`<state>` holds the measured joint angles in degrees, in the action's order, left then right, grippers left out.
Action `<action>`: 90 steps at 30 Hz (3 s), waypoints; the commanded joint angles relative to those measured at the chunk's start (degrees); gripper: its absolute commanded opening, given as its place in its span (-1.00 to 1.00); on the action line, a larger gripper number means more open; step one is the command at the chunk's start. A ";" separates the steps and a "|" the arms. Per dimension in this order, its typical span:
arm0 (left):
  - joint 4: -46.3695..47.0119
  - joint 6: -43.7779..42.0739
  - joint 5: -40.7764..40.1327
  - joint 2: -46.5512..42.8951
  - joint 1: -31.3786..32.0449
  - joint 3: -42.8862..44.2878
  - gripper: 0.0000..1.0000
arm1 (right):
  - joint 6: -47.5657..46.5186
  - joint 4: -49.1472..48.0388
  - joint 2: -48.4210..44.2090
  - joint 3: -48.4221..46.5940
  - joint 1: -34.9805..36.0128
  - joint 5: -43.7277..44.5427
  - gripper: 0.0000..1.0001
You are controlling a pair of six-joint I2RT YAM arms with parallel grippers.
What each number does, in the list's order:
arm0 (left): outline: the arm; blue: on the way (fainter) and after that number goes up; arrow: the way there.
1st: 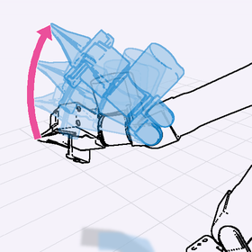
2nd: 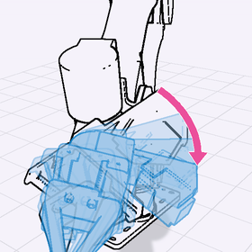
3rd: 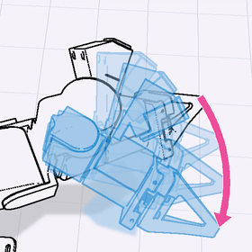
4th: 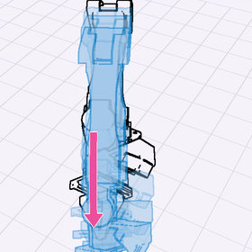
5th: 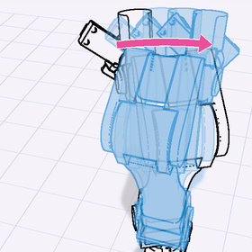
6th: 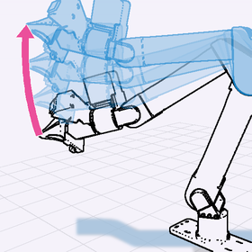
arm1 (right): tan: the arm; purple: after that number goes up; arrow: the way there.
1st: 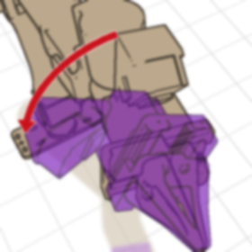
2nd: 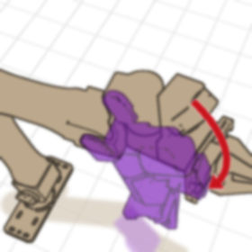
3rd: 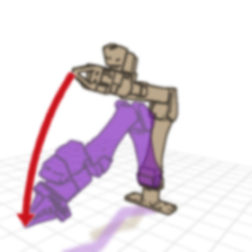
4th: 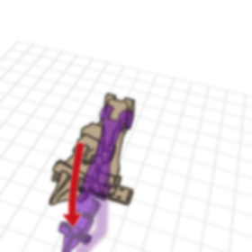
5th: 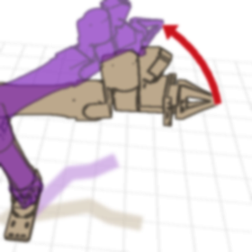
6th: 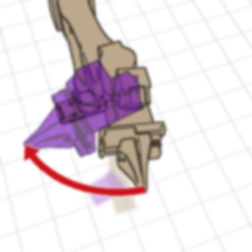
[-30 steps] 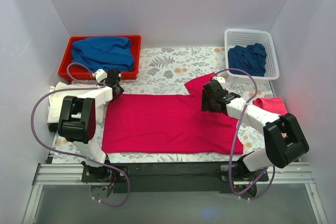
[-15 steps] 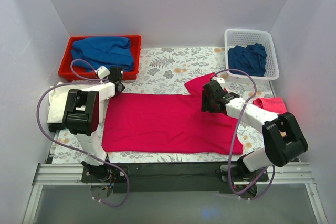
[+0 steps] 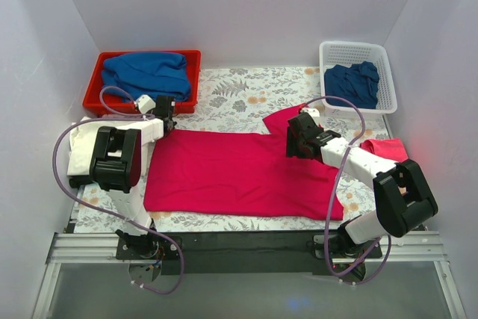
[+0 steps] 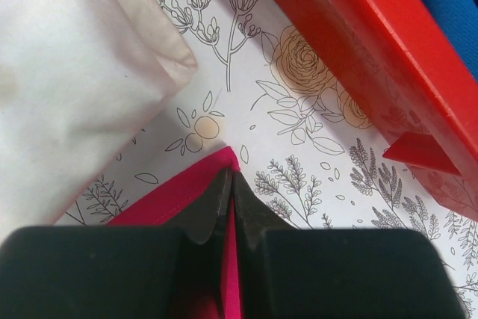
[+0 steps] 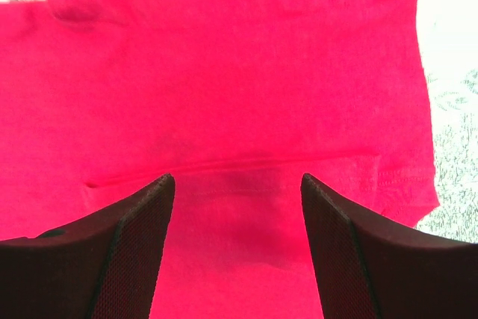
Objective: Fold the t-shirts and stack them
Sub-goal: Grap the side of the flattened tshirt furthest away from the robot with both arms
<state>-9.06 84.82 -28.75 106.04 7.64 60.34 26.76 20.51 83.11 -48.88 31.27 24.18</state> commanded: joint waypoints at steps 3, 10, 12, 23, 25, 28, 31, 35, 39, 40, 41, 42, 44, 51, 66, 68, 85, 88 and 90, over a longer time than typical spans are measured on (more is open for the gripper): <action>-3.95 -0.97 0.89 -2.76 -0.08 -3.73 -1.00 | -1.45 -1.00 1.96 -6.39 0.29 3.58 0.47; -4.12 -1.06 -1.22 -11.46 0.09 -8.39 -1.00 | -8.21 -3.99 10.13 -18.42 -2.52 7.37 0.48; -4.74 0.08 -2.18 -14.36 0.10 -9.09 -1.00 | -9.01 -4.43 14.96 -21.50 -4.89 6.32 0.48; -5.00 0.26 -2.19 -16.04 0.10 -8.57 -1.00 | -12.44 -6.36 36.22 -42.77 -14.91 -3.07 -0.14; -5.00 0.00 -2.10 -15.60 0.10 -8.13 -1.00 | -12.61 -6.89 38.52 -45.15 -15.71 -3.97 -0.17; -5.00 -0.26 -2.36 -15.51 0.10 -7.78 -1.00 | -15.16 -6.80 43.09 -49.98 -16.32 -3.36 -0.22; -5.00 -0.35 -2.36 -15.34 0.10 -7.69 -1.00 | -16.57 -5.67 46.43 -53.85 -17.20 -4.23 -0.22; -5.00 -0.44 -2.18 -14.99 0.10 -7.60 -1.00 | -15.60 -4.78 48.89 -56.14 -19.13 -7.38 -0.22; -5.00 -0.62 -2.10 -14.81 0.10 -7.60 -1.00 | -14.72 -3.12 49.69 -56.76 -19.84 -8.10 -0.24; -5.00 -0.62 -1.92 -14.81 0.10 -7.43 -1.00 | -14.20 -1.89 49.78 -56.59 -19.84 -7.84 -0.26; -5.00 -0.62 -1.92 -14.72 0.10 -7.34 -1.00 | -13.93 -1.53 49.61 -56.24 -19.84 -7.49 -0.32; -5.09 -0.53 -1.83 -14.72 0.10 -7.34 -1.00 | -13.58 -1.27 49.34 -55.71 -19.84 -7.40 -0.33; -5.00 -0.53 -1.92 -14.72 0.10 -7.43 -1.00 | -12.97 -1.09 48.38 -53.70 -19.84 -7.31 -0.34; -4.91 -0.53 -1.48 -15.25 0.10 -7.60 -1.00 | -12.18 -1.70 46.35 -49.39 -19.84 -9.33 -0.23; -4.48 -0.88 -0.25 -14.19 0.10 -7.69 -1.00 | -11.82 -9.08 39.76 -43.14 -19.66 -11.09 -0.11; -4.48 -0.88 -0.25 -14.02 0.10 -7.78 -1.00 | -12.00 -9.35 40.02 -43.23 -19.75 -11.79 -0.11; -4.12 -1.32 0.36 -13.84 0.10 -7.78 -1.00 | -13.67 -12.34 36.25 -43.31 -19.14 -7.13 -0.05; -4.12 -1.32 0.37 -13.84 0.10 -7.78 -1.00 | -13.67 -12.25 35.98 -43.32 -19.14 -7.31 -0.04; -4.12 -1.41 0.28 -13.93 0.10 -7.86 -1.00 | -13.49 -12.08 36.07 -43.14 -19.05 -7.57 -0.04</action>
<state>-13.43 83.94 -27.77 92.55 7.68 51.18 13.54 10.79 121.69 -91.98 12.01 16.12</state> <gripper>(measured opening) 0.008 0.479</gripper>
